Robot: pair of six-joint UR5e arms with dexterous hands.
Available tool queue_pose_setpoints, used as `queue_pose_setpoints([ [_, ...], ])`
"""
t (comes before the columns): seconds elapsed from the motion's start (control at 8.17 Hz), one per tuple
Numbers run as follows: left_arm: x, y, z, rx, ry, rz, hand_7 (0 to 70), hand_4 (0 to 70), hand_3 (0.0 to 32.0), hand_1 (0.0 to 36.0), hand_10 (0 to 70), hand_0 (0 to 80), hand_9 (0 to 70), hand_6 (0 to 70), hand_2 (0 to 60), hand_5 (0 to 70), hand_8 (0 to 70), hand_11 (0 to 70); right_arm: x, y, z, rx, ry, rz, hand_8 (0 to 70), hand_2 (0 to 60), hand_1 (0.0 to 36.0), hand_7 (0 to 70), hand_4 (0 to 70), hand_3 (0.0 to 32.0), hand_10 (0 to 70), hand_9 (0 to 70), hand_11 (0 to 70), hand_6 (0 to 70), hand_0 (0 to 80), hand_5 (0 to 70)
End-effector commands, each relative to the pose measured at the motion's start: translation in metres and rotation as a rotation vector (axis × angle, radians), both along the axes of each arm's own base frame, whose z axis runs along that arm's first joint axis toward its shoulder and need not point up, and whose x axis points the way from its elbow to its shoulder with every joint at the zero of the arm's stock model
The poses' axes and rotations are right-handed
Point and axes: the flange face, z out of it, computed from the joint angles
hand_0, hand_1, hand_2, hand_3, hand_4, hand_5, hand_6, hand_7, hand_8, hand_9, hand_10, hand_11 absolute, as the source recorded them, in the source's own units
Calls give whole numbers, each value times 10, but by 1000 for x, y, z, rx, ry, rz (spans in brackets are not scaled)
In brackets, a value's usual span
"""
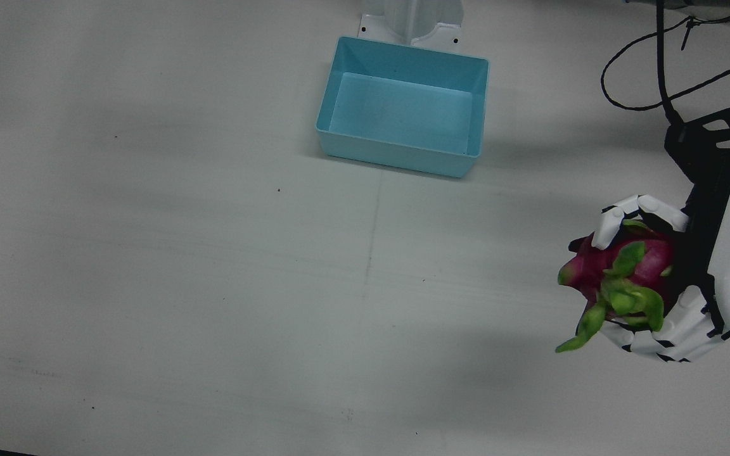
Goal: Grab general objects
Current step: 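Lift the dragon fruit off the table with the left hand, then carry the dragon fruit toward the table centre above the blue tray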
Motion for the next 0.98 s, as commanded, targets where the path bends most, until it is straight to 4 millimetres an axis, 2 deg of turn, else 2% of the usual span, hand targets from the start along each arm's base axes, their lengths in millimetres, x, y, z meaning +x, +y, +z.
queue_pose_setpoints([
  [0.0,-3,39,-71,324,64,203,609,136,0,62,700,462,518,456,232,700,414,700,0,0,0,-1,0,0,0,0,0,0,0,0,0,0,0,0,0,0],
  [0.12,7,56,-91,420,-6,247,648,165,0,75,700,467,569,524,289,700,461,700,0,0,0,0,0,0,0,0,0,0,0,0,0,0,0,0,0,0],
  [0.24,26,68,-107,472,-51,301,659,161,0,83,700,472,563,514,286,700,452,700,0,0,0,0,0,0,0,0,0,0,0,0,0,0,0,0,0,0],
  [0.37,59,86,-119,503,-51,360,659,153,0,93,700,475,545,491,288,700,433,700,0,0,0,0,0,0,0,0,0,0,0,0,0,0,0,0,0,0],
  [0.49,107,121,-135,540,-75,441,656,150,0,103,700,480,526,475,288,700,416,700,0,0,0,0,0,0,0,0,0,0,0,0,0,0,0,0,0,0],
  [0.61,133,144,-145,582,-137,467,651,148,0,103,700,479,525,468,284,700,413,700,0,0,0,-1,0,0,0,0,0,0,0,0,0,0,0,0,0,0],
  [0.73,140,151,-148,598,-157,473,645,146,0,103,700,480,522,458,276,700,410,700,0,0,0,0,0,0,0,0,0,0,0,0,0,0,0,0,0,0],
  [0.86,160,164,-145,593,-158,511,643,144,0,105,700,482,516,455,270,700,406,700,0,0,0,0,0,0,0,0,0,0,0,0,0,0,0,0,0,0],
])
